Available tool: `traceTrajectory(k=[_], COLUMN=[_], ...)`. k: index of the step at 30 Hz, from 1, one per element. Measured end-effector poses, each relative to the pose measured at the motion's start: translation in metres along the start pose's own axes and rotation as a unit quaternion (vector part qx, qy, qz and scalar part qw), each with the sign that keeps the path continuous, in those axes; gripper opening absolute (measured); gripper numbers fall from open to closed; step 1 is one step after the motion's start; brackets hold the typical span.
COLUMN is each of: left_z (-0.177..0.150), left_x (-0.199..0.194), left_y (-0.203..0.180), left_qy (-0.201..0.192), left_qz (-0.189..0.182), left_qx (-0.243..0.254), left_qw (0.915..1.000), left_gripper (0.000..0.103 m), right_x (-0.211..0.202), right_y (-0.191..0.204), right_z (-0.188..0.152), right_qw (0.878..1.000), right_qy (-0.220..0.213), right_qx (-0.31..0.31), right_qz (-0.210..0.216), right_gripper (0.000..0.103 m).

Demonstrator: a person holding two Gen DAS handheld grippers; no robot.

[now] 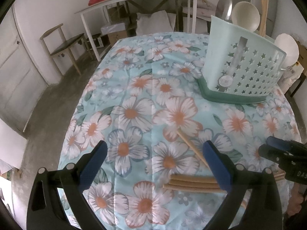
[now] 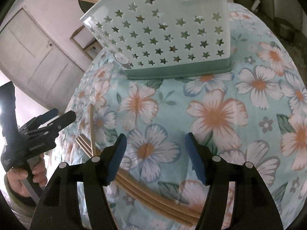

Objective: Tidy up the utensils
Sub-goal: 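Move both open tools back over the remaining wooden chopsticks, then close the left tool on a wooden chopstick and lift it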

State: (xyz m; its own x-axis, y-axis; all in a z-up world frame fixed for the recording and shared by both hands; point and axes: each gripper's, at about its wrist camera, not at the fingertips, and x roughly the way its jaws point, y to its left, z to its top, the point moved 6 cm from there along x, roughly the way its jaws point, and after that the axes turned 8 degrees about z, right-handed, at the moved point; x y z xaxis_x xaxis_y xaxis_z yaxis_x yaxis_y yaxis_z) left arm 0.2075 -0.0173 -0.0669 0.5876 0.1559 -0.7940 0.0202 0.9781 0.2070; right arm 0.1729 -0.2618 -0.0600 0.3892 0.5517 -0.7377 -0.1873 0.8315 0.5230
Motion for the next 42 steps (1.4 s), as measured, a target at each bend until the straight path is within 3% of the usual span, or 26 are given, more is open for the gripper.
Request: traceTrajectory(k=[33,36,42], left_z=[0.0,0.001,0.001], left_x=[0.001,-0.002,-0.004], left_y=[-0.008,-0.007,-0.005], left_qy=[-0.001,-0.006,0.004], left_qz=[0.009,-0.014,-0.11], left_qx=[0.016,0.008,-0.024], left_qw=[0.9998,0.9999,0.9936], left_gripper=[0.097,0.097,0.096], right_x=[-0.005,-0.004,-0.005], right_y=[-0.004,-0.004,-0.004], right_z=[-0.002,-0.002,-0.002], right_qw=[1.0,1.0,1.0], right_qy=[-0.009,-0.009,-0.009], right_qx=[0.013,0.013,0.012], right_qz=[0.016,0.015,0.011], right_gripper=[0.063,0.063,0.063])
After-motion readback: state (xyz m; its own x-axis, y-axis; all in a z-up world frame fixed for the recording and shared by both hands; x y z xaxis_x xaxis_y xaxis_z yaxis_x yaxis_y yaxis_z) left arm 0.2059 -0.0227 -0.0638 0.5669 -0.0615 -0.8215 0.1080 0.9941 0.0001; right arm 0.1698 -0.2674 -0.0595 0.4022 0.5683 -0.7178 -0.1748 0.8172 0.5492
